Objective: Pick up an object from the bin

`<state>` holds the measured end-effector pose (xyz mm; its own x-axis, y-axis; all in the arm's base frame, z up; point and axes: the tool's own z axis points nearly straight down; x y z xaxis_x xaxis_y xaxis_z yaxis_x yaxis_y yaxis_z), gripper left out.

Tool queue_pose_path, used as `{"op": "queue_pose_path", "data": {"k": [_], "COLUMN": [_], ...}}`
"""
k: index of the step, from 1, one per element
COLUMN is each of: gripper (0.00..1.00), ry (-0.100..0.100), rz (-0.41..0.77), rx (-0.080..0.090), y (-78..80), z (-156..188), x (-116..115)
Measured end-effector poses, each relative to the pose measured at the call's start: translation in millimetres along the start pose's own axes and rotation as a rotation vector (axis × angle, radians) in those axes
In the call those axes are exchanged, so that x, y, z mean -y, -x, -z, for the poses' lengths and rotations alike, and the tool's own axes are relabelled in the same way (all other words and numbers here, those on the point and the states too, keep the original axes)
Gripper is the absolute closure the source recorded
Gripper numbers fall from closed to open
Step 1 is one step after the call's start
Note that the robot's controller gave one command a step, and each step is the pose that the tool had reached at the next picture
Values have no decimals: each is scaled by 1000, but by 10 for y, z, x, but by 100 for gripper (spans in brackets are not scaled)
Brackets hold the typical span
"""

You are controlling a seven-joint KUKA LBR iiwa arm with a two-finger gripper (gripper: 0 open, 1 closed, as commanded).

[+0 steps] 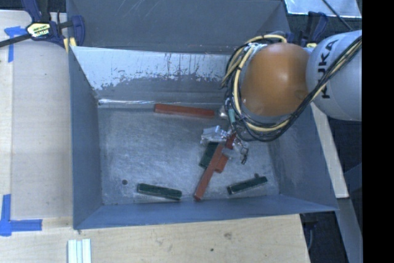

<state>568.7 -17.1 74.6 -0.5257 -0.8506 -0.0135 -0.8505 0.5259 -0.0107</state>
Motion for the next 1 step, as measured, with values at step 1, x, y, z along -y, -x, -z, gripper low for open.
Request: {"op": "queue_pose_path", "data": {"k": [1], "gripper": [100], "ry": [3], "rz": [389], "rx": [-1], "y": [-181], "z": [-7], "x": [259]}}
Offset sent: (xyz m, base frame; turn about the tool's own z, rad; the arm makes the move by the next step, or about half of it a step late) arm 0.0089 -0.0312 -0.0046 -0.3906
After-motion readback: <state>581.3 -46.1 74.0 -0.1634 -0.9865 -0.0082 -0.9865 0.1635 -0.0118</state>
